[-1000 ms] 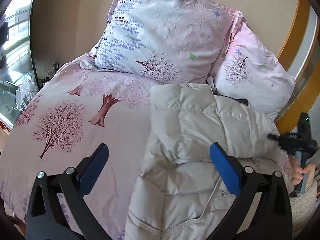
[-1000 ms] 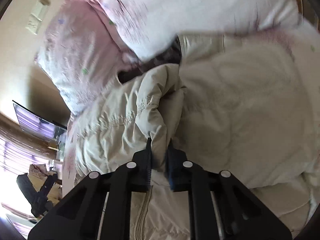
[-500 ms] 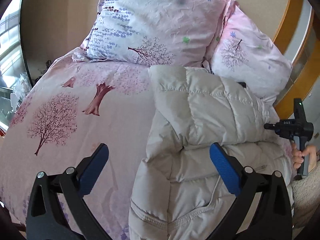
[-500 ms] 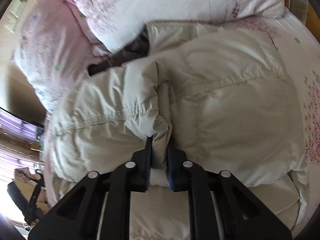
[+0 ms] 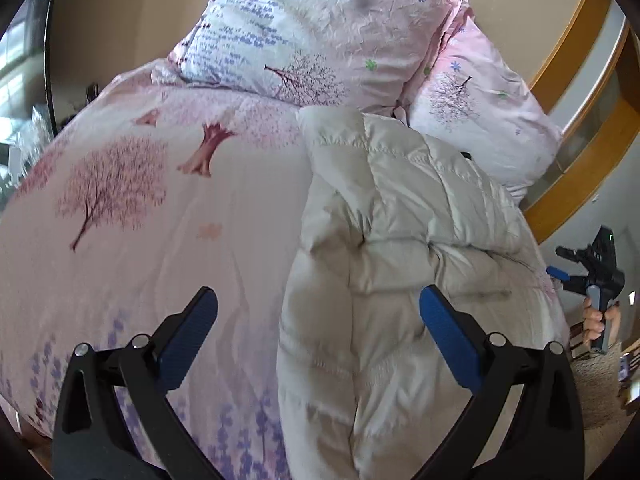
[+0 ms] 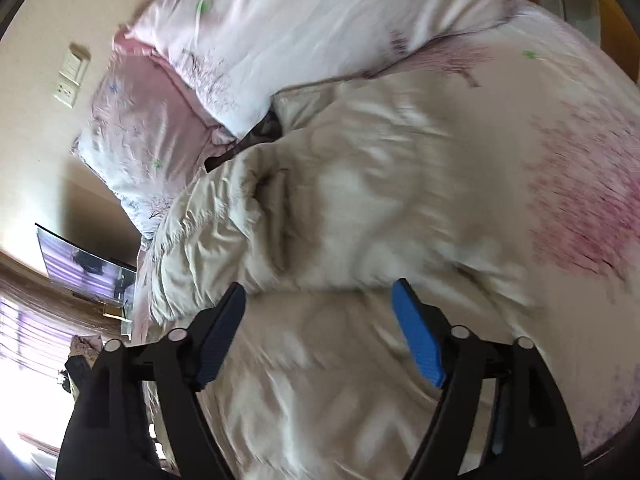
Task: Fold large clothes
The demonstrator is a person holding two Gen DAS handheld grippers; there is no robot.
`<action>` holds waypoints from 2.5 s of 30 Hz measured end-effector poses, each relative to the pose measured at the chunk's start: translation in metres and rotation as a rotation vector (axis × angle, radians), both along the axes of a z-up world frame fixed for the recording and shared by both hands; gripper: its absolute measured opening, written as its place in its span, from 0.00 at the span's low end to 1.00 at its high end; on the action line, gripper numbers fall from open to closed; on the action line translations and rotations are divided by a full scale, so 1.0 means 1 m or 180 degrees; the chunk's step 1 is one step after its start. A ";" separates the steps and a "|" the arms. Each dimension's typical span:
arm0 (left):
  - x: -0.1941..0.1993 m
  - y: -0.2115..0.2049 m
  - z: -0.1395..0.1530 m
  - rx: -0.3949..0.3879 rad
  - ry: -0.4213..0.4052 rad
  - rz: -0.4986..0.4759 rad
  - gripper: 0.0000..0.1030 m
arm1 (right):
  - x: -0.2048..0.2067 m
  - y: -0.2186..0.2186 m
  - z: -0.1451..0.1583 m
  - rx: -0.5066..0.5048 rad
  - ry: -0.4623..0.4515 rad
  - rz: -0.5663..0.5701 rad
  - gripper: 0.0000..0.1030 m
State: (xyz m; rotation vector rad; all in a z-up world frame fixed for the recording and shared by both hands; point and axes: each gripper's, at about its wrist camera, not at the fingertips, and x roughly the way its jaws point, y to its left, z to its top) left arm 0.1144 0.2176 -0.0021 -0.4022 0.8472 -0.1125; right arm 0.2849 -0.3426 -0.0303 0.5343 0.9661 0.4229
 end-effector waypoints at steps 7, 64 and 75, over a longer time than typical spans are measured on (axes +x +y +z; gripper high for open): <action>-0.030 0.004 -0.015 -0.0214 0.0133 -0.0111 0.98 | -0.057 -0.072 -0.039 0.0132 0.0257 -0.0272 0.77; -0.083 -0.025 -0.037 -0.1224 0.0147 -0.0104 0.16 | -0.156 -0.075 -0.044 0.0843 -0.0503 -0.0059 0.14; -0.044 -0.017 0.023 -0.0854 -0.0437 0.0044 0.15 | -0.129 -0.041 0.037 0.0223 -0.1445 -0.0400 0.13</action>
